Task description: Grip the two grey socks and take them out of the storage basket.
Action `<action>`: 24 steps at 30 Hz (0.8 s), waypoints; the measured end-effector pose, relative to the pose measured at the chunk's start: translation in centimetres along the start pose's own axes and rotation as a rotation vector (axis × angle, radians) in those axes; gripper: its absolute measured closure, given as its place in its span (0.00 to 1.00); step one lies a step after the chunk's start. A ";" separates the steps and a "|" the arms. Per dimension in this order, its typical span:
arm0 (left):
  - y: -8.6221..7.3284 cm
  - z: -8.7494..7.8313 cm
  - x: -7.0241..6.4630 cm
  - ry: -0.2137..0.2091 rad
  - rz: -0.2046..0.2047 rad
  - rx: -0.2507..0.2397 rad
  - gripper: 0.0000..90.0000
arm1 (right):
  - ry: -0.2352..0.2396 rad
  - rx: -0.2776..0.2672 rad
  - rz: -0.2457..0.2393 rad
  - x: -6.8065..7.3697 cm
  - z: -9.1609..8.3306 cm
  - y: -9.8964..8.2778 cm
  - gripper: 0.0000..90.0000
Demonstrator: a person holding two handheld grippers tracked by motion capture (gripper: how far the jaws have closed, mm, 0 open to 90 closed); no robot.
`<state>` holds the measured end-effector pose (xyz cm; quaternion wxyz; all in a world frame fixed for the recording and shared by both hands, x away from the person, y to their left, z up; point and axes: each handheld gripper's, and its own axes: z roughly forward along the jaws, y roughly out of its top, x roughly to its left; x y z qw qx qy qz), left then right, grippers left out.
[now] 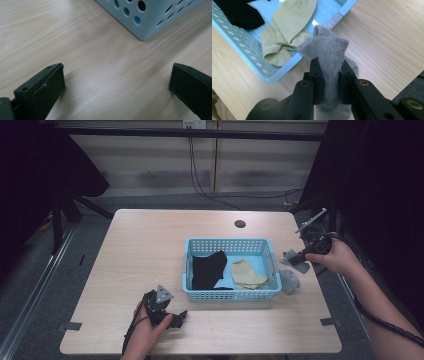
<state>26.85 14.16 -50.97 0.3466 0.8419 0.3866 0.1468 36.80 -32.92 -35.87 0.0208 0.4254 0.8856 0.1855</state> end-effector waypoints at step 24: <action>0.0 -0.1 0.1 0.002 0.011 0.006 0.00 | 0.029 0.039 -0.026 1.4 3.8 -4.0 0.83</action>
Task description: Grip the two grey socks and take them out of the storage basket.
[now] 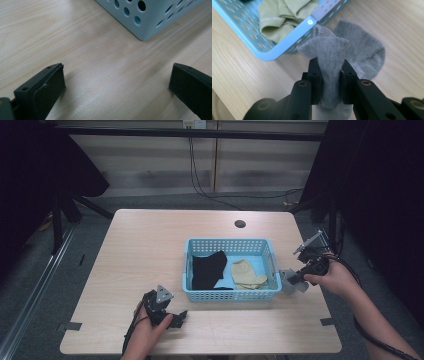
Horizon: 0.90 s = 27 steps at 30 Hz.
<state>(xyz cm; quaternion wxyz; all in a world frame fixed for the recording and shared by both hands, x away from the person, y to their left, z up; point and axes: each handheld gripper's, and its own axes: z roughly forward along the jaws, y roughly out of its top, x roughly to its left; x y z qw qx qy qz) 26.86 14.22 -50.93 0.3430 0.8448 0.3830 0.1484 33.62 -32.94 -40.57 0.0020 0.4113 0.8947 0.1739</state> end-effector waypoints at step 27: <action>0.0 0.0 0.0 0.004 -0.008 -0.003 0.00 | -0.067 -0.051 0.019 3.4 0.3 -4.3 0.37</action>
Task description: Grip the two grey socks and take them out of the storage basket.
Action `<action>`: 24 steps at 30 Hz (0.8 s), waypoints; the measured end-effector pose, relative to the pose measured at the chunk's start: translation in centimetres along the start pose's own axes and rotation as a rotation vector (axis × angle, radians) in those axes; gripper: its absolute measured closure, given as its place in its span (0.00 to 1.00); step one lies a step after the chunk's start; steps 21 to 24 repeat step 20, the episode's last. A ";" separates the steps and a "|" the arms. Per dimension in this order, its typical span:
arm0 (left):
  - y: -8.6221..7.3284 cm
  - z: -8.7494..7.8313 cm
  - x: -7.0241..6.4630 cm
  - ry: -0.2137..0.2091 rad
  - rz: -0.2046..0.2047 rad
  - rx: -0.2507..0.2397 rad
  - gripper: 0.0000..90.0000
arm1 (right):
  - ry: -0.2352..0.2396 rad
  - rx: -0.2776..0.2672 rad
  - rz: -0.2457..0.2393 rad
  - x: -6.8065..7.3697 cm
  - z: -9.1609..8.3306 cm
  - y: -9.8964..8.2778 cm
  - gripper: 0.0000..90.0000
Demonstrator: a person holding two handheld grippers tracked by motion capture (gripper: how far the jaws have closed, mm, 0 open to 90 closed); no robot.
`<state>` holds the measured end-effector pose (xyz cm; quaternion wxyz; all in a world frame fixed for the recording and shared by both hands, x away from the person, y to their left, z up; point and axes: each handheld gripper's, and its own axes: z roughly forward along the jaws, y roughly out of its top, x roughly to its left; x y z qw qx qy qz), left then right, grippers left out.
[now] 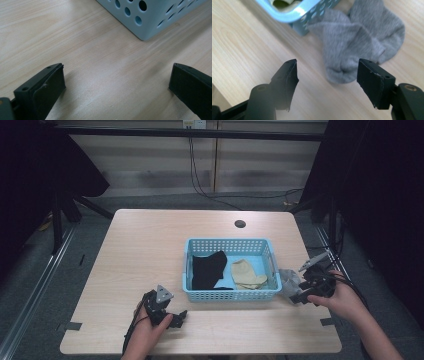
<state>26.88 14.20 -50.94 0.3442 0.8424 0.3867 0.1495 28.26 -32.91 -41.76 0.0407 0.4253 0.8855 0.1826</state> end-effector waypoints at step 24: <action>0.0 0.0 0.0 0.002 -0.003 0.000 0.00 | -0.008 -0.098 0.026 2.8 1.1 -4.4 0.31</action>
